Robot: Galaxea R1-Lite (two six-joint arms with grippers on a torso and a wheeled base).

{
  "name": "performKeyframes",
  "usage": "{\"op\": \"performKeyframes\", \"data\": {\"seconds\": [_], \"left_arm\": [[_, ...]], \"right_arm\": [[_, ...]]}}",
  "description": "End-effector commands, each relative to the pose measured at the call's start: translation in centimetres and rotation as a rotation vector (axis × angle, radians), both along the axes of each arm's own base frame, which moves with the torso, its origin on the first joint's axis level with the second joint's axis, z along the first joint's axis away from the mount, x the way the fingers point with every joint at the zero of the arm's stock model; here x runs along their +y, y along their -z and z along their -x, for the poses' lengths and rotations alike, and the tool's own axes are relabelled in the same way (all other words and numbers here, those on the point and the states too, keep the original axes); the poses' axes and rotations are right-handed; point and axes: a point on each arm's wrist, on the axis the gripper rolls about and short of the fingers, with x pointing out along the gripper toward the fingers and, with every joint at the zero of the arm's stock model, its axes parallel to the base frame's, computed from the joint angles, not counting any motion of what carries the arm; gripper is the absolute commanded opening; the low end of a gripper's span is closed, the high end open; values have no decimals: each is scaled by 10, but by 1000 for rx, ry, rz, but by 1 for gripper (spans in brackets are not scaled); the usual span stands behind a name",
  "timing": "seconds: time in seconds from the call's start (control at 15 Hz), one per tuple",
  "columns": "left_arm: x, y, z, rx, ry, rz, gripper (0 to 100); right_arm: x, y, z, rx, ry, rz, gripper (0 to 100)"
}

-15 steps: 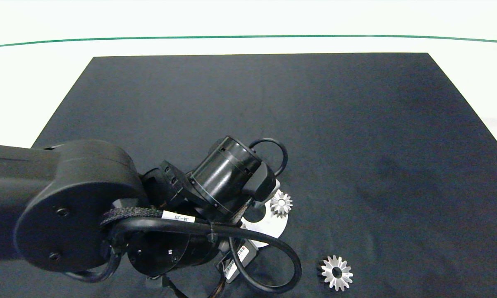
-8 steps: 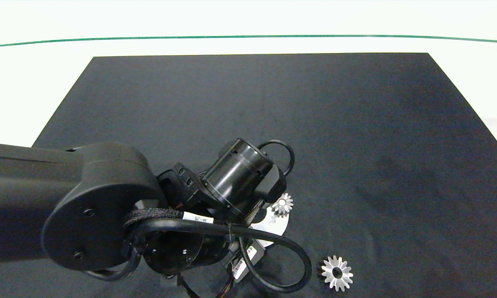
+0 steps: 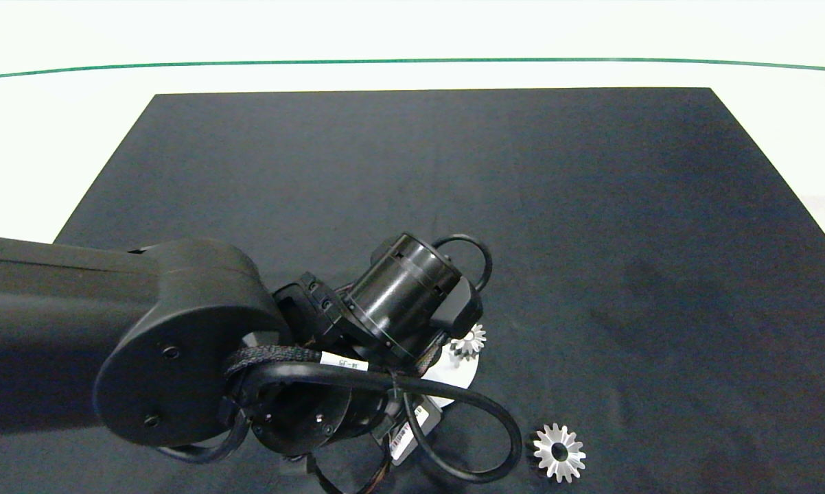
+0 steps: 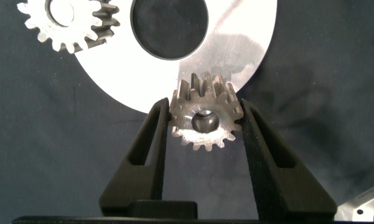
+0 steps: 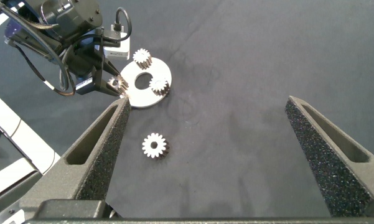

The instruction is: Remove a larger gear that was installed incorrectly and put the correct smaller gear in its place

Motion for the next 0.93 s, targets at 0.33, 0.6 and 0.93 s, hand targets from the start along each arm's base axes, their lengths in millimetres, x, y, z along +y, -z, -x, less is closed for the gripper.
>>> {"op": "performKeyframes", "data": {"seconds": [0.33,0.6,0.93], "left_arm": [[18,-18,10,-27,-12,34,100],[114,-72,48,-150,-138,178,100],[223,-127,109,-417,-498,324,100]], "right_arm": [[0,1,0,3,1,5,100],[2,-3,-2,1,11,4,100],[-1,-1,-1,-10,76,20,100]]}}
